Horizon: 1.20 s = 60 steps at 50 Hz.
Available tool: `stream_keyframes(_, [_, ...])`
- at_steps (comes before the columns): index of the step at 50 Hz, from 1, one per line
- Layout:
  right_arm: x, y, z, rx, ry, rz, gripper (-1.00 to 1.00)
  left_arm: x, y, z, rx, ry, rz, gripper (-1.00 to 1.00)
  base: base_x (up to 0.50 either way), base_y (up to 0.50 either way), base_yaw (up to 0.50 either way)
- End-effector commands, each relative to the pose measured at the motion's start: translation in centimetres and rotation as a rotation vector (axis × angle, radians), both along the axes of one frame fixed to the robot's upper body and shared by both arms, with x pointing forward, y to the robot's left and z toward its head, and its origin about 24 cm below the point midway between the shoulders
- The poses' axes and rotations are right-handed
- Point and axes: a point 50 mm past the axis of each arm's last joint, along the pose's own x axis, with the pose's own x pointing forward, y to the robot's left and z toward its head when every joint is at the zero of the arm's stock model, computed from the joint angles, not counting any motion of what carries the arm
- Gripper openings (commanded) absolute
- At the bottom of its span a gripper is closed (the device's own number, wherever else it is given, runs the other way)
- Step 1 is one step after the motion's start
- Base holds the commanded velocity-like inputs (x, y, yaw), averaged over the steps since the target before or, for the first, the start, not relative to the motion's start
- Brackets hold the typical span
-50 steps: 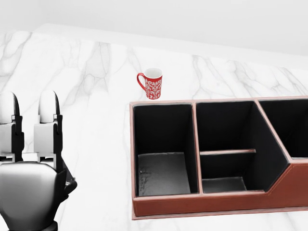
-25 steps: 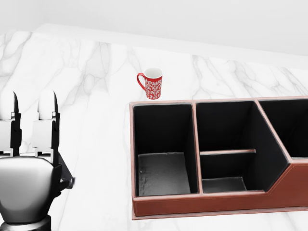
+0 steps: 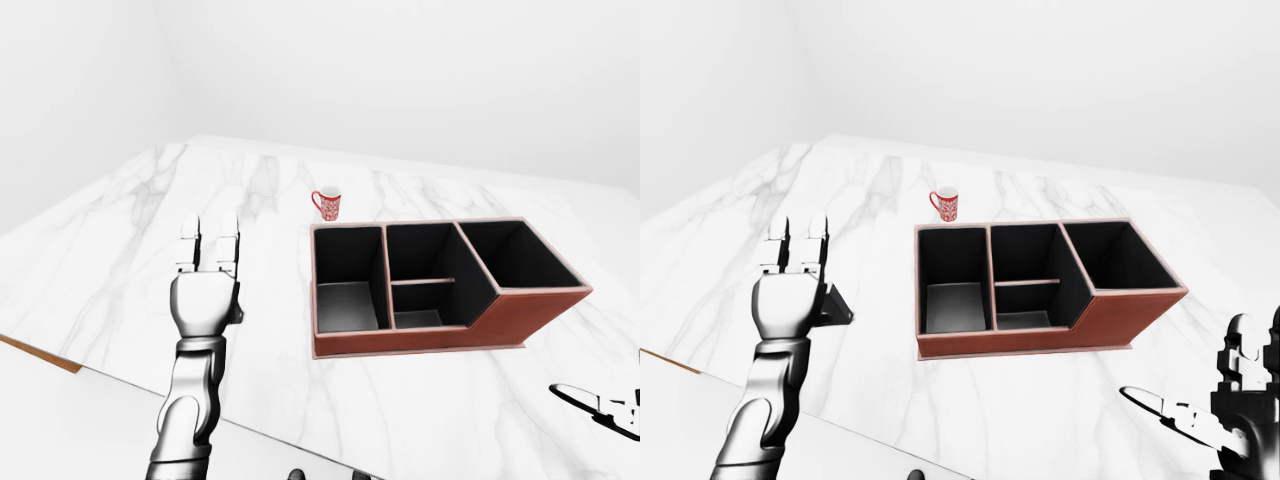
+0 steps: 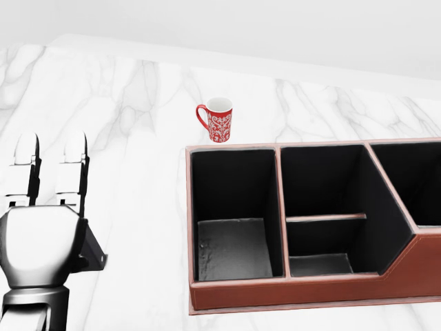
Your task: Pick up the book and place it in the left compartment of the caddy.
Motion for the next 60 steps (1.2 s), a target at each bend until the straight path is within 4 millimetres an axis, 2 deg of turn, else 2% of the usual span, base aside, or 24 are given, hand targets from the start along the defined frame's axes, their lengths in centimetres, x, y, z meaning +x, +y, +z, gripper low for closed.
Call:
stream_keyframes(1, [0.0,0.0,-0.1,0.001,0.003,0.0,1.0,1.6,0.8,-1.6,0.004,0.149,0.033,1.0,0.0,0.0,0.0])
stream_keyframes(14, [-0.1,-0.1,-0.1,-0.001,0.004,-0.004,1.0,2.6,1.6,-1.7,0.013,0.218,0.044,1.0,0.0,0.0,0.0])
stream_keyframes(49, [0.1,0.0,0.0,-0.008,0.008,-0.003,1.0,7.1,4.0,-6.0,0.031,0.379,0.124,1.0,0.0,0.0,0.0])
stream_keyframes(60, [0.0,0.0,0.0,-0.01,0.011,-0.006,1.0,7.4,4.8,-6.4,0.025,0.406,0.154,1.0,0.0,0.0,0.0])
